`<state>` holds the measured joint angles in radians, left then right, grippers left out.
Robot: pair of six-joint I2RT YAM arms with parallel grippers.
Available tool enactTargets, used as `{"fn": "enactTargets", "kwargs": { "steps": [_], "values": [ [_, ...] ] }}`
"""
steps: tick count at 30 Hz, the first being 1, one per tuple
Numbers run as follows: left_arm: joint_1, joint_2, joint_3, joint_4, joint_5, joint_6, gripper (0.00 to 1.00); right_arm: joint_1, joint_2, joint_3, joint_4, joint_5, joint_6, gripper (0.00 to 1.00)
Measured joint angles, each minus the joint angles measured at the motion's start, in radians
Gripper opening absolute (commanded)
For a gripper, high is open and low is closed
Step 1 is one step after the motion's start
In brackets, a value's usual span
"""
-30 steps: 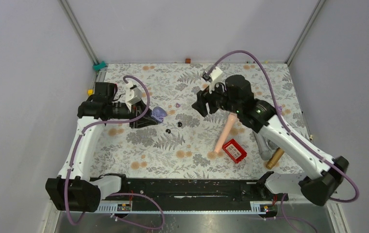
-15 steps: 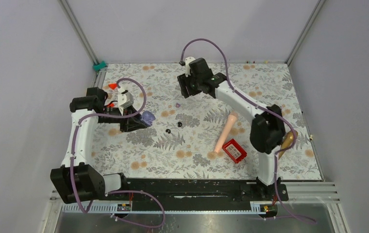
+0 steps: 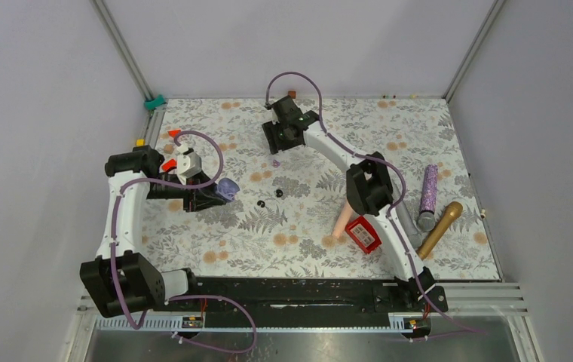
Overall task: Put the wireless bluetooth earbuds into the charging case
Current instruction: Move the earbud to the center of the board.
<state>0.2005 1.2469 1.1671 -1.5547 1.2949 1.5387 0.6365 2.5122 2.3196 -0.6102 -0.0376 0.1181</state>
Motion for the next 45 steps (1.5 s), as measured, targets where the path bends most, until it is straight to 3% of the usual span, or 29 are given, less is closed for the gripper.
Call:
{"fn": "enactTargets", "kwargs": {
  "steps": [9,24,45],
  "values": [
    [0.002,0.013,0.000,-0.013,0.016,0.026,0.00,0.000,0.098,0.144,-0.100,-0.028,0.106,0.57],
    [0.004,0.018,-0.014,-0.016,0.026,0.036,0.00,0.000,0.134,0.150,-0.166,-0.062,0.272,0.51],
    [0.005,0.011,-0.021,-0.016,0.033,0.044,0.00,0.009,0.121,0.112,-0.162,-0.063,0.306,0.36]
  ]
}}
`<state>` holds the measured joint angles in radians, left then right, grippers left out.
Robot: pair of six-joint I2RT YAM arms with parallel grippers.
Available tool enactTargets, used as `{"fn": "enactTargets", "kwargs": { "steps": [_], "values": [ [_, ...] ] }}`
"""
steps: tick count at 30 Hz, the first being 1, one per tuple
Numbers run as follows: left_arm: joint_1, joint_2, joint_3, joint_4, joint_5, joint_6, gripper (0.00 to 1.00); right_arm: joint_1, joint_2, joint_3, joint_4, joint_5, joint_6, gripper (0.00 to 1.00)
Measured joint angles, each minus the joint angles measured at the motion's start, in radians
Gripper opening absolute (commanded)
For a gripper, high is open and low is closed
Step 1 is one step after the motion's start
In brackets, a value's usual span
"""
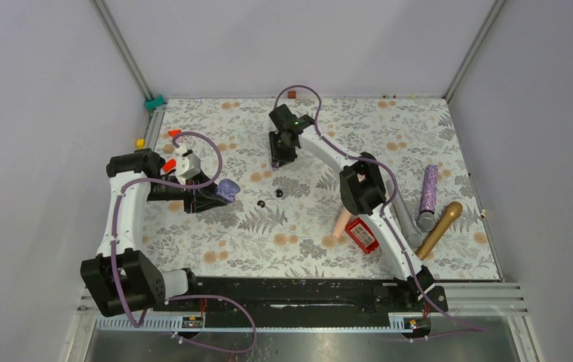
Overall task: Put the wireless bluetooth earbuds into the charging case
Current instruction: Move the earbud to the center of the board.
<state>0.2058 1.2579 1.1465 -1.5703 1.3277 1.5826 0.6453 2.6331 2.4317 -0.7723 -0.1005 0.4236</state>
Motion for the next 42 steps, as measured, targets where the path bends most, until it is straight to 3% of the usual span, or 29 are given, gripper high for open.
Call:
{"fn": "enactTargets", "kwargs": {
  "steps": [8,15,21,32,38,42],
  "values": [
    [0.006,-0.022,-0.011,-0.002,0.004,0.008,0.00,0.005,-0.132,-0.224,0.000,0.001,-0.008,0.35],
    [0.006,-0.029,-0.023,-0.003,0.009,0.011,0.00,0.005,-0.381,-0.591,0.055,0.006,-0.041,0.36],
    [0.006,-0.040,-0.026,-0.003,0.014,0.011,0.00,-0.006,-0.560,-0.777,0.109,0.015,-0.071,0.37],
    [0.009,-0.061,-0.029,-0.003,0.028,0.018,0.00,-0.026,-0.579,-0.896,0.188,0.039,-0.082,0.39],
    [0.013,-0.061,-0.032,-0.003,0.032,0.019,0.00,-0.026,-0.549,-0.896,0.202,0.031,-0.074,0.51],
    [0.015,-0.060,-0.037,-0.003,0.033,0.019,0.00,-0.026,-0.547,-0.896,0.203,0.026,-0.076,0.53]
  ]
}}
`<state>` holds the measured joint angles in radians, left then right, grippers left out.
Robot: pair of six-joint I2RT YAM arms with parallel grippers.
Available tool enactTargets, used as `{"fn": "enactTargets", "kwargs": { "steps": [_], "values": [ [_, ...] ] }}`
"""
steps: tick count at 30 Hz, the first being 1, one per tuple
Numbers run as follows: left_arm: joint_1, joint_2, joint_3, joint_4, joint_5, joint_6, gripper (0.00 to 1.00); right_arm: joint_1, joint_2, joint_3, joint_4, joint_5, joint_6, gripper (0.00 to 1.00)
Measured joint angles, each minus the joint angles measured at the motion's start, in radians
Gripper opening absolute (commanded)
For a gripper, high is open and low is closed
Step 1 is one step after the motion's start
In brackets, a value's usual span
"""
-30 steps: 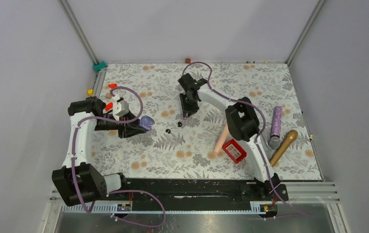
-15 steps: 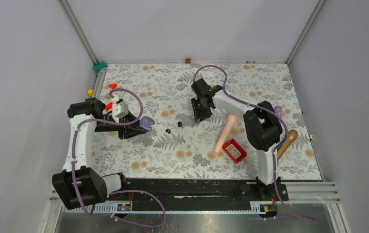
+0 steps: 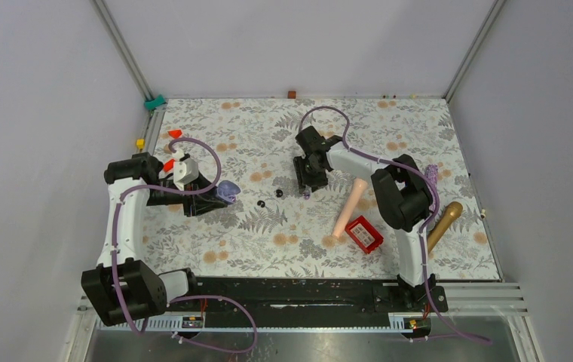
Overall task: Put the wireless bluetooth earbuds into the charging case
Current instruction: Move the earbud to the center of the board, then pick up the earbud from the center of the board.
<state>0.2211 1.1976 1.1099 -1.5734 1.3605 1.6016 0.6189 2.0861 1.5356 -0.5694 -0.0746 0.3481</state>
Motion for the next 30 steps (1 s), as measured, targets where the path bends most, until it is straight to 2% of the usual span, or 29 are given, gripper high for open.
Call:
{"fn": "enactTargets", "kwargs": {
  "steps": [6,15,30],
  "values": [
    [0.005,0.000,0.000,0.000,0.003,0.003,0.00,-0.013,-0.004,-0.005,0.011,-0.035,-0.004,0.48],
    [0.007,0.002,-0.001,0.000,0.006,0.006,0.00,-0.117,-0.025,-0.051,0.037,-0.074,-0.002,0.40],
    [0.010,0.003,-0.006,0.000,0.007,0.006,0.00,-0.102,-0.020,-0.051,0.018,-0.118,-0.016,0.28]
  ]
}}
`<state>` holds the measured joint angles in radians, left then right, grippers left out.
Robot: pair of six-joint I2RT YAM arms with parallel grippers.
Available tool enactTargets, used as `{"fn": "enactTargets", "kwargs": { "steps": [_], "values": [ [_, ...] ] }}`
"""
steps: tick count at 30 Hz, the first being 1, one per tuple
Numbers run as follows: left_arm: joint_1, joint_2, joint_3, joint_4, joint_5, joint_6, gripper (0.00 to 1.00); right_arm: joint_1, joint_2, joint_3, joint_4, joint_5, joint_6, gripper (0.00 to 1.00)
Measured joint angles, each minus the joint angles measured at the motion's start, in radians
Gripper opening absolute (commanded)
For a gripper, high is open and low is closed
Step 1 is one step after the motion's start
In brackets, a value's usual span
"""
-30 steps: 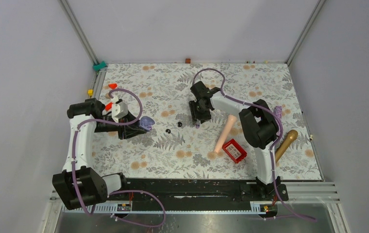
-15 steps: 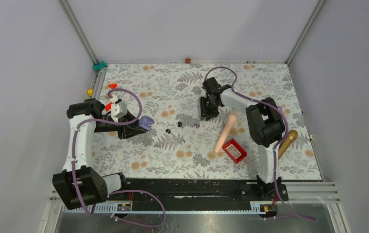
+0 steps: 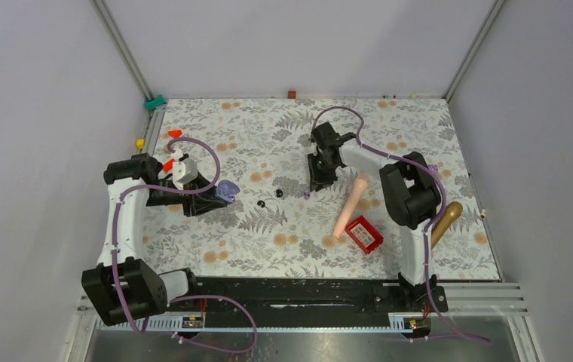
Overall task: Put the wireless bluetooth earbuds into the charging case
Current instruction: Pick up the earbud from the center of the board.
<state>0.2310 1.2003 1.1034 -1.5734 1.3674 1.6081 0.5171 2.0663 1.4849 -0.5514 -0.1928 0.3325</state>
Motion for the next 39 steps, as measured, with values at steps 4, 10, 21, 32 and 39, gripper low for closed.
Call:
{"fn": "enactTargets", "kwargs": {
  "steps": [4,10,21,32,39],
  "values": [
    [0.000,0.000,0.000,0.000,0.000,0.000,0.00,0.035,0.000,-0.007,-0.006,0.004,-0.014,0.27],
    [0.004,-0.001,0.000,0.000,0.000,0.000,0.00,0.110,0.000,-0.008,-0.015,0.009,-0.023,0.27],
    [0.010,-0.001,-0.001,0.000,0.006,0.004,0.00,0.174,0.000,-0.008,-0.008,-0.030,-0.021,0.27],
    [0.013,-0.003,-0.002,0.000,0.006,0.008,0.00,0.176,-0.071,0.006,-0.006,0.000,-0.140,0.38],
    [0.013,-0.005,-0.002,0.000,0.007,0.008,0.00,0.185,-0.242,-0.088,0.097,-0.062,-0.461,0.47]
  ]
}}
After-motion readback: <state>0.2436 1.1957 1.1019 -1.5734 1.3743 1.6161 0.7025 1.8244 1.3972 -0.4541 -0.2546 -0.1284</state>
